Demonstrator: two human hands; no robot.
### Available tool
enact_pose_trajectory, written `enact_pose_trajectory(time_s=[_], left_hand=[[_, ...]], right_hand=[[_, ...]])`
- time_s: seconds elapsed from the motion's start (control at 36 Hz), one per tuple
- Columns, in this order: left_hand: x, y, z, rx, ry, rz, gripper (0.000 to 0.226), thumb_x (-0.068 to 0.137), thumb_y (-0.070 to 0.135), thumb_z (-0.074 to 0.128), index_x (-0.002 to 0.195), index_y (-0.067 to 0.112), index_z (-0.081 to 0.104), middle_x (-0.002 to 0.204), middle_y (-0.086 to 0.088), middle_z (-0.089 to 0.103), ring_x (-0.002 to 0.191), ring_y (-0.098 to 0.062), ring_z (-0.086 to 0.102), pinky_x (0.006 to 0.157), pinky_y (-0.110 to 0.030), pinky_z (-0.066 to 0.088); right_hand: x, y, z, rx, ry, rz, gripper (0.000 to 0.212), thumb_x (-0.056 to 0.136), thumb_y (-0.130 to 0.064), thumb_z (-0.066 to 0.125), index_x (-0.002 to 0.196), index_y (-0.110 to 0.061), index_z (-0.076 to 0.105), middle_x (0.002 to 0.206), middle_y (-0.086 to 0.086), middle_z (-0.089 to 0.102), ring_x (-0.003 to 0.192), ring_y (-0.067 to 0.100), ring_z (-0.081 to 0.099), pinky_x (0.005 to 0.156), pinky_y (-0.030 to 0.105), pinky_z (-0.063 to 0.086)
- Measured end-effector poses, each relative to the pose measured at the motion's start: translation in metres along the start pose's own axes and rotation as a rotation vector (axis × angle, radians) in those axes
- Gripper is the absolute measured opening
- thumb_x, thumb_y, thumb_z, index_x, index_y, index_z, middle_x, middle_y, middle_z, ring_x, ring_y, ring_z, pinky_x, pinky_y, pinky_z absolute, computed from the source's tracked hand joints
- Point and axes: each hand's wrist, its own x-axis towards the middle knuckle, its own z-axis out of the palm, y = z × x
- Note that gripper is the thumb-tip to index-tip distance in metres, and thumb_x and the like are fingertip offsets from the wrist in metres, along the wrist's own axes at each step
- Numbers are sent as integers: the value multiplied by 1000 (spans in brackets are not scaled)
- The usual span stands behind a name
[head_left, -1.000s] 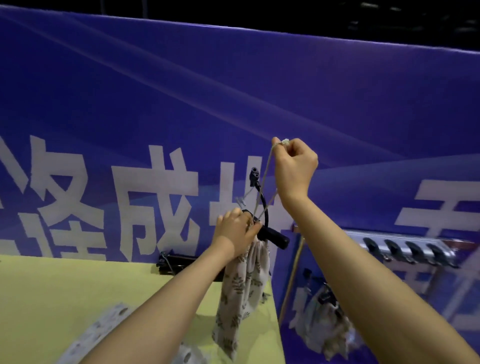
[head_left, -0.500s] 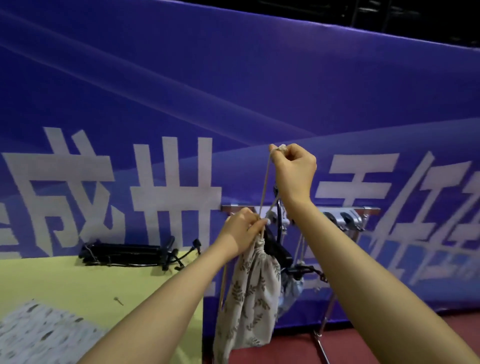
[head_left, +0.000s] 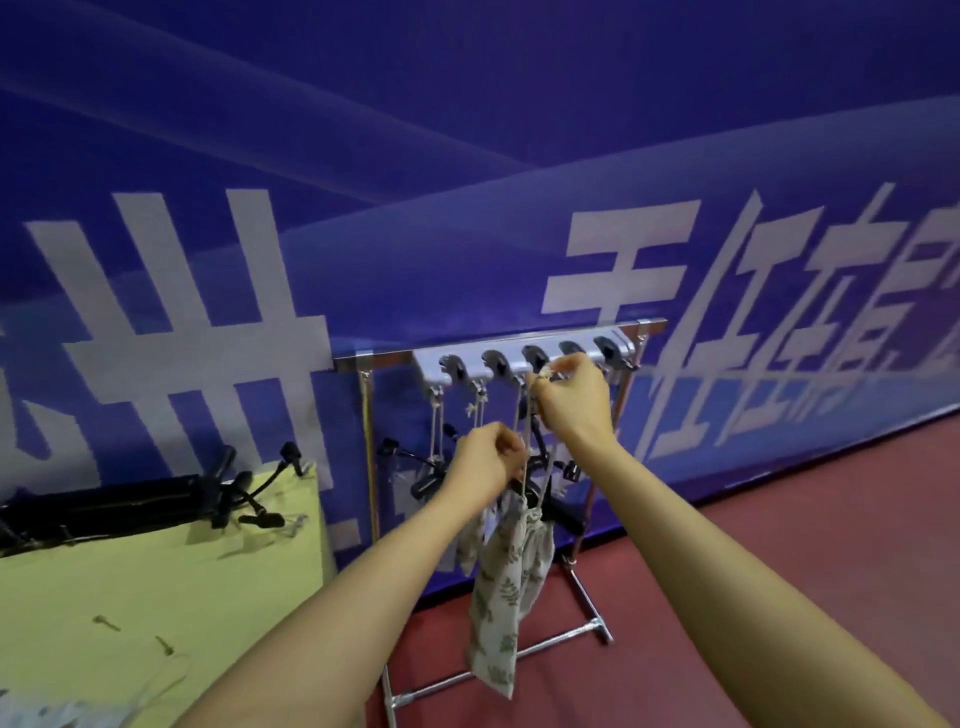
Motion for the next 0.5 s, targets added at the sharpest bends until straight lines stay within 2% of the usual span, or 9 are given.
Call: enact_pose_trajectory(time_s=[0.06, 0.11, 0.19, 0.28, 0.33, 0.39, 0.44, 0.5], left_hand=[[6, -11, 13, 9, -32, -8, 12, 83, 7, 64, 76, 15, 58, 82, -12, 67, 79, -26, 65, 74, -33, 51], [11, -19, 26, -25, -103, -18, 6, 84, 4, 63, 86, 9, 64, 86, -8, 66, 85, -23, 63, 81, -34, 51], [17, -25, 49, -108, -217, -61, 18, 84, -1, 62, 101, 3, 66, 90, -9, 61, 86, -19, 56, 79, -29, 45], [21, -30, 68, -107, -294, -64, 15, 81, 8, 65, 96, 6, 67, 88, -9, 58, 83, -18, 51, 77, -26, 39], [27, -33, 80, -98, -336, -76, 7, 85, 4, 62, 91, 7, 66, 89, -9, 60, 86, -16, 53, 80, -27, 41], [35, -36, 91, -82, -332, -75, 17, 87, -1, 57, 79, 14, 61, 83, -8, 61, 78, -13, 55, 75, -22, 43], [42, -37, 98, -68, -309, -55, 31, 87, -7, 51, 69, 18, 55, 71, 0, 58, 65, -2, 52, 64, -11, 40], [49, -36, 106, -63, -295, -50, 31, 86, -10, 48, 69, 16, 53, 67, 5, 55, 56, 5, 51, 59, -7, 38]], right_hand=[[3, 17, -1, 10, 10, 59, 6, 88, -9, 56, 87, -13, 52, 59, 7, 62, 40, 12, 52, 44, 25, 41], [3, 32, -3, 38, 11, 104, 7, 90, -7, 53, 88, -13, 54, 57, 7, 62, 38, 9, 53, 40, 22, 42], [7, 52, -5, 73, 16, 162, 10, 90, -3, 51, 89, -6, 60, 56, 9, 61, 43, 15, 56, 46, 27, 47], [15, 69, -10, 131, 27, 212, 15, 90, 0, 49, 91, -3, 63, 57, 12, 61, 49, 24, 58, 54, 34, 54], [24, 84, -15, 105, 35, 216, 18, 90, 0, 47, 89, -7, 64, 58, 13, 62, 53, 25, 62, 59, 39, 57], [35, 99, -21, 7, 52, 195, 25, 86, 0, 43, 84, -14, 64, 60, 13, 64, 58, 27, 64, 60, 43, 57], [44, 113, -27, -114, 46, 176, 30, 83, 0, 39, 88, -16, 65, 62, 10, 62, 57, 28, 61, 55, 44, 52], [56, 126, -34, -168, 6, 170, 34, 85, 2, 36, 98, -10, 65, 69, 9, 58, 53, 21, 52, 51, 36, 42]])
